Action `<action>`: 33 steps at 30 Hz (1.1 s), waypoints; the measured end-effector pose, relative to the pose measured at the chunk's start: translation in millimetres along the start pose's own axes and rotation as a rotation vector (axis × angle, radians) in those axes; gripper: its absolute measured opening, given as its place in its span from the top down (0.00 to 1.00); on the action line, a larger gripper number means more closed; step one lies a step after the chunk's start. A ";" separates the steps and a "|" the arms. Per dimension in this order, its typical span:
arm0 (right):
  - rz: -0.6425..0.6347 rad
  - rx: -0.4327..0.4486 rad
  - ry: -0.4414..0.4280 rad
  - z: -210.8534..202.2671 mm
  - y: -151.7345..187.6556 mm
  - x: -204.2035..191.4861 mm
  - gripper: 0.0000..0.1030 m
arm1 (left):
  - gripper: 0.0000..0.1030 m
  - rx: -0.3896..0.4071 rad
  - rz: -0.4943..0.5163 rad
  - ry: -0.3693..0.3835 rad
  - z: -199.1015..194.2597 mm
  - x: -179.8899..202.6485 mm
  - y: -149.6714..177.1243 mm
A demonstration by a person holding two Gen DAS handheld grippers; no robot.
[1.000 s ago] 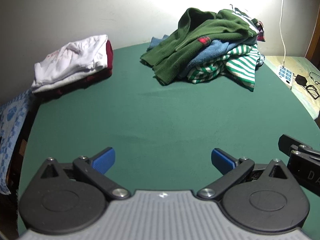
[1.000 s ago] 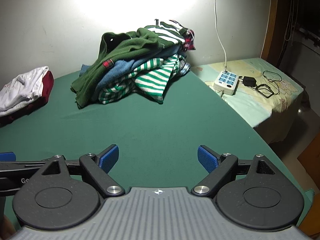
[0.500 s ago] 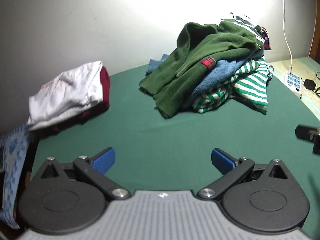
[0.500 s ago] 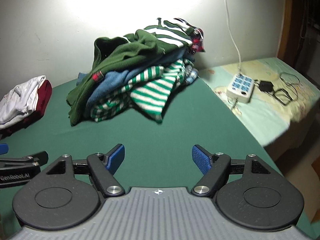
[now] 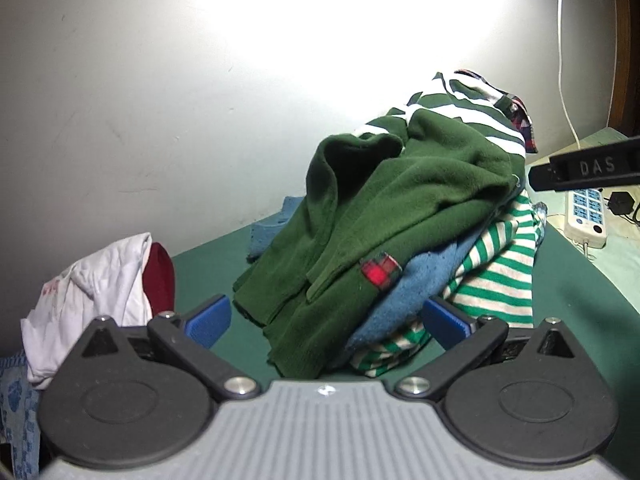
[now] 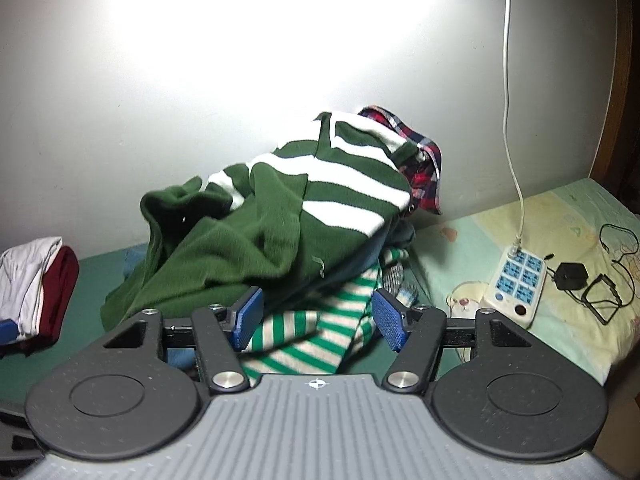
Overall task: Fold clothes
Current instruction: 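Move the right tool to the striped fleece and close on it, then close the left tool on the green fleece while the right tool holds it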
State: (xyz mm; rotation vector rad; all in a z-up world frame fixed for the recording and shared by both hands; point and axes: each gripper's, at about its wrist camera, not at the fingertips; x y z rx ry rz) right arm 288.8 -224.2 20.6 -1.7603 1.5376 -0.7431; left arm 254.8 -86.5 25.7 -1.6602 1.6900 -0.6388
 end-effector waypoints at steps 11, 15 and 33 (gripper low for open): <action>-0.010 0.010 -0.057 67.7 -22.5 -12.3 0.55 | 0.01 -0.030 -0.116 0.117 19.7 -11.0 -16.0; -0.024 0.007 -0.060 73.5 -18.7 -10.5 0.69 | 0.01 -0.014 -0.106 0.135 26.5 -10.4 -15.2; -0.071 0.073 -0.221 16.8 -19.2 11.8 0.97 | 0.01 0.178 0.342 0.191 35.6 82.2 -14.8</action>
Point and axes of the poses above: each gripper's, at about its wrist camera, not at the fingertips, and z roughly the way its jaws point, x to its right, y to its underside, and after that the axes turned 7 degrees about -z, right-handed
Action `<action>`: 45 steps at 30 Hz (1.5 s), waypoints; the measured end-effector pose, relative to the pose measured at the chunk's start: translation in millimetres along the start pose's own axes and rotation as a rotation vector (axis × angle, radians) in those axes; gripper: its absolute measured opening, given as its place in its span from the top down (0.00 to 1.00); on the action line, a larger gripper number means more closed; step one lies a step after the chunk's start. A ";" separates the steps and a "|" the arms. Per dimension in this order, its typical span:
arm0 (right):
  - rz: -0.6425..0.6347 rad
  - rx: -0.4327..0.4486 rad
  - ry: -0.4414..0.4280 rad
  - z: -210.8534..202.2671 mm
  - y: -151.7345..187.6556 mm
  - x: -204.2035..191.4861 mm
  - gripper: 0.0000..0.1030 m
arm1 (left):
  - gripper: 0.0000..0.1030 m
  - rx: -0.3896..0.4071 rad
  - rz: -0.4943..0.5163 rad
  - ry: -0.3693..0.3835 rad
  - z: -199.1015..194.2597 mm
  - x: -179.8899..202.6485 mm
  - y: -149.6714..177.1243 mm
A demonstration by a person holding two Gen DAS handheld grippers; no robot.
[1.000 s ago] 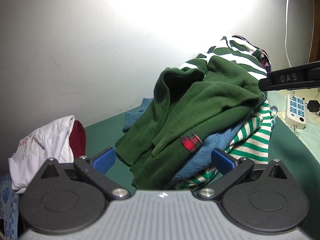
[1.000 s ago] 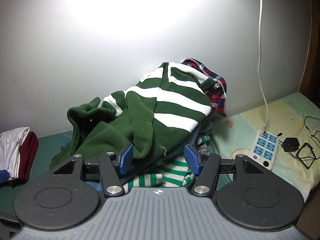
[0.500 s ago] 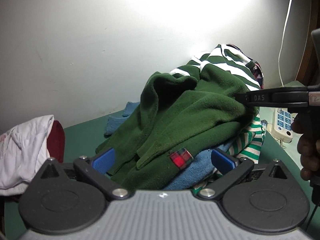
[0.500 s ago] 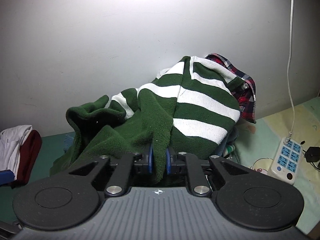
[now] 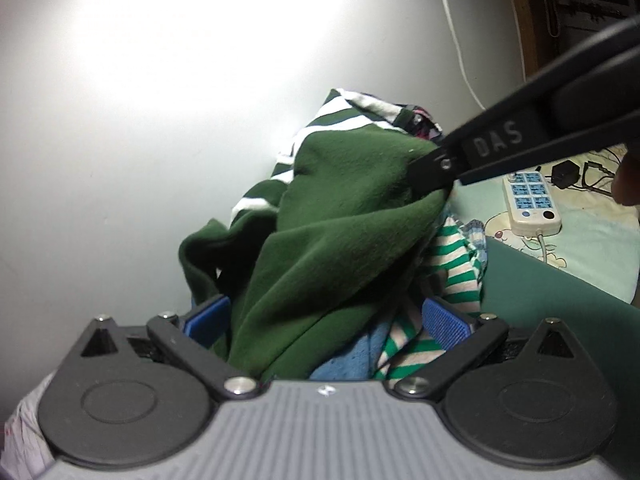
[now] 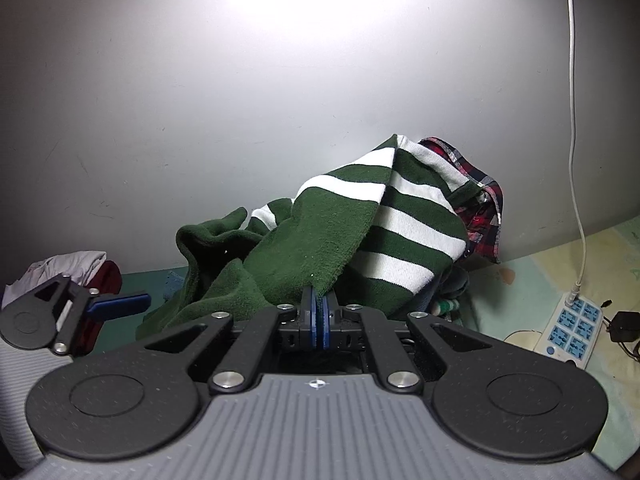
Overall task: Fold clothes
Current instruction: 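Close the left tool on the green fleece while the right tool holds it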
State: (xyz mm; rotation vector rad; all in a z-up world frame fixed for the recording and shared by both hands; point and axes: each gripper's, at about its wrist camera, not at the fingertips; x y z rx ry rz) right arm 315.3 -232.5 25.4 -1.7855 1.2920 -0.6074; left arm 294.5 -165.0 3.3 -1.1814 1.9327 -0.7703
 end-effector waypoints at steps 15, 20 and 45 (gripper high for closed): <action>-0.079 -0.004 -0.098 -45.9 -12.0 -9.2 0.98 | 0.58 0.170 0.318 -0.110 7.8 51.9 4.8; -0.104 -0.008 -0.129 -60.6 -15.2 -11.7 0.97 | 0.86 0.177 0.331 -0.158 3.5 62.8 11.1; 0.314 -0.044 0.152 91.8 -10.0 122.6 0.38 | 0.91 0.167 -0.146 -0.307 -109.9 -16.9 17.5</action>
Point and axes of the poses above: each gripper's, at about its wrist camera, not at the fingertips, and z roughly the way its jaws point, x to its right, y to its underside, and after that the axes turned 7 degrees about -z, right-handed
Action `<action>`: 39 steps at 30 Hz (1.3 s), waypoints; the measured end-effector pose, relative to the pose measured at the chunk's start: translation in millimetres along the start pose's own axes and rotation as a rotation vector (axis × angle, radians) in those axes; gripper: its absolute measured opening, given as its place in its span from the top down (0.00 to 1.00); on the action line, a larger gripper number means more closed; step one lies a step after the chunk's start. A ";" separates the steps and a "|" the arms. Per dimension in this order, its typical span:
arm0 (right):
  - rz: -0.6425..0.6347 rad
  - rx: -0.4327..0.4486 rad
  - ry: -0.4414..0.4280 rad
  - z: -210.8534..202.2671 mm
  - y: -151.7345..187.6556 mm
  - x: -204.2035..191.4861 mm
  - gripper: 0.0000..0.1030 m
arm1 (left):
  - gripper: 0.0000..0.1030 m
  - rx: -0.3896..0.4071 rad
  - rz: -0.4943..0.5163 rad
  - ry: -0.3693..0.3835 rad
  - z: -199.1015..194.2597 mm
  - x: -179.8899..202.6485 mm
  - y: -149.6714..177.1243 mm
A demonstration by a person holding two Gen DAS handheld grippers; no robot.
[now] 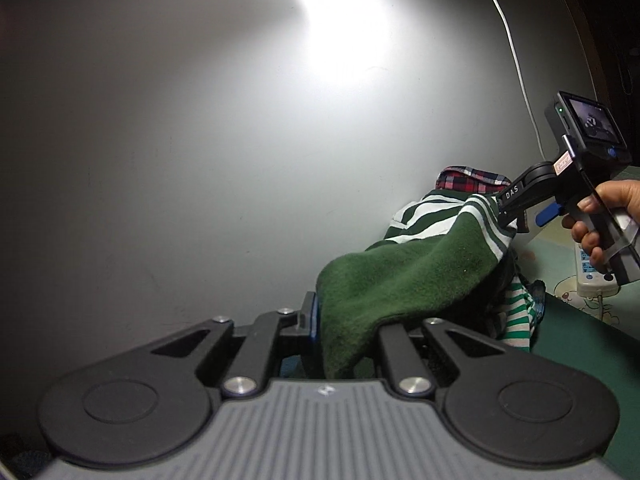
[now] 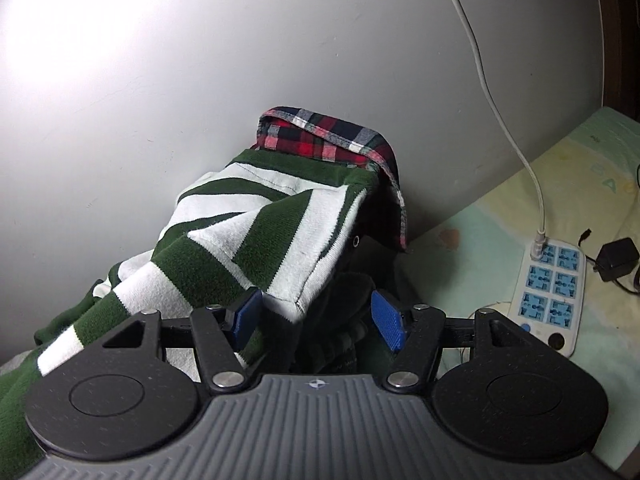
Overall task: Fold clothes
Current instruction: 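Close the left tool on the green fleece while the right tool holds it, then lift the striped fleece and plaid shirt off the pile with both tools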
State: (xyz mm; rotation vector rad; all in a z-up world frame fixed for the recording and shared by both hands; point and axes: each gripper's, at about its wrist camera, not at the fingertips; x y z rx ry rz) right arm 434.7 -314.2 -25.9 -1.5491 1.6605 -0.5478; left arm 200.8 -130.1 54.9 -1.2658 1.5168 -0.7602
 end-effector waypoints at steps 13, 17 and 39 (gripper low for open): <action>0.068 0.091 -0.188 -61.3 -8.5 4.6 0.92 | 0.91 -0.065 -0.085 0.052 -46.1 3.9 22.0; 0.030 0.111 -0.276 -109.9 -3.2 -1.4 0.92 | 0.91 -0.097 -0.102 0.084 -73.1 5.0 36.6; -0.260 -0.135 -0.215 -193.3 142.2 -49.4 0.72 | 0.68 -0.419 -0.162 0.090 -183.4 -17.9 163.2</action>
Point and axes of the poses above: each gripper's, at about its wrist camera, not at the fingertips, and z roughly the way its jaws point, x to its right, y to its underside, and after that the axes turned 7 degrees about -z, right-handed
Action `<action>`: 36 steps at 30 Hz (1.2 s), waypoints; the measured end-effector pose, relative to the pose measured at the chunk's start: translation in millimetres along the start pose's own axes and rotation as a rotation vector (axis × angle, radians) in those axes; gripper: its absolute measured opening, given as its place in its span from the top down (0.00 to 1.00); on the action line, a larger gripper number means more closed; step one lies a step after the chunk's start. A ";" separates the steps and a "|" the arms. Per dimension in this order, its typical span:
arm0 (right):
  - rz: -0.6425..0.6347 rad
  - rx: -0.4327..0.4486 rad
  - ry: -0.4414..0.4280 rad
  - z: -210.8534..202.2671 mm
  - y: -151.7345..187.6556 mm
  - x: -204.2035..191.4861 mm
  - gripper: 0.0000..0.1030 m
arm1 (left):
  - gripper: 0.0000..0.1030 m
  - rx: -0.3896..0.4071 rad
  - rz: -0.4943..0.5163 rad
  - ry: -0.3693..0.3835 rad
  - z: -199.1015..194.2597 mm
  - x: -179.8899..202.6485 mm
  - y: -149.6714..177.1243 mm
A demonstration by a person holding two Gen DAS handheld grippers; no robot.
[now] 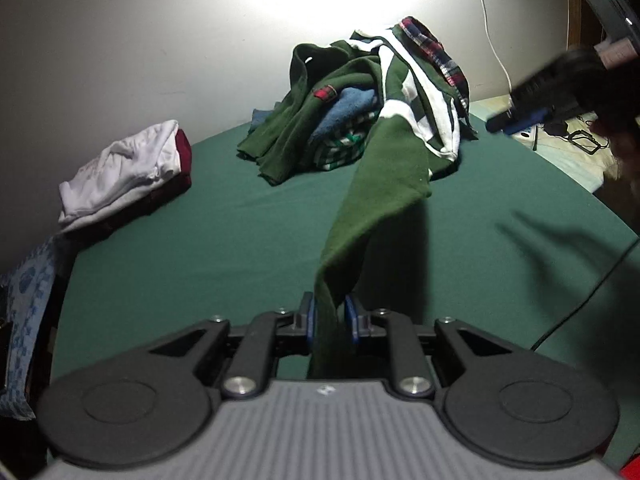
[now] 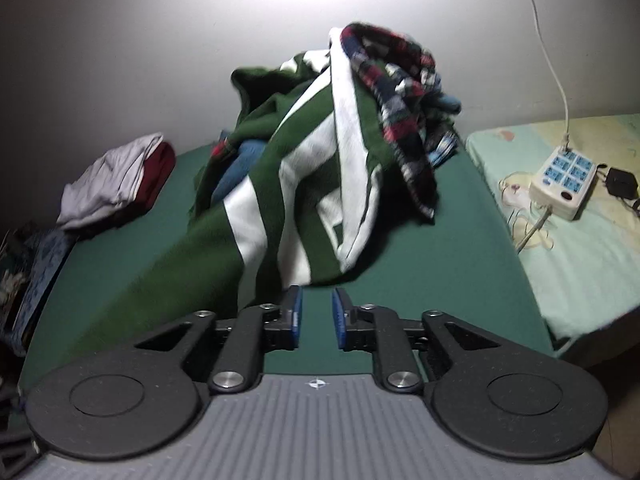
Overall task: Fold clothes
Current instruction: 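Lift the striped fleece and plaid shirt off the pile with both tools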
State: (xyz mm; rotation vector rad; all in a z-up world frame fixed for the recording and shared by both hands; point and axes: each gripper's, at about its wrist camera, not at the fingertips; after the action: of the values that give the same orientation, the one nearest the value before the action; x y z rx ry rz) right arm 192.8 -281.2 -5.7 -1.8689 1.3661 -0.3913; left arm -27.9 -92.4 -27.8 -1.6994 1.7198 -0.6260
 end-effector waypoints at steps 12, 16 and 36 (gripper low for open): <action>-0.184 0.258 0.279 98.9 -139.4 2.0 0.29 | 0.49 -0.019 -0.043 -0.107 -13.1 -19.2 16.8; -0.143 0.203 0.270 138.4 -150.9 5.2 0.43 | 0.48 -0.017 -0.046 -0.152 -16.5 -28.6 17.5; -0.363 0.224 -0.051 -27.0 -126.7 -74.6 0.94 | 0.23 0.446 0.744 -0.060 11.4 -19.1 -110.5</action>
State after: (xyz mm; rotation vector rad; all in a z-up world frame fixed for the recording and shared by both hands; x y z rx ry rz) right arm 232.1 -208.5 118.9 -1.9199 0.9051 -0.6470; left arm 56.2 -78.3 45.8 -0.6885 1.8237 -0.5347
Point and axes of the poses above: each gripper's, at about its wrist camera, not at the fingertips, and z roughly the way its jaws point, x to its right, y to its underside, and after that the axes turned 7 degrees about -z, right-handed
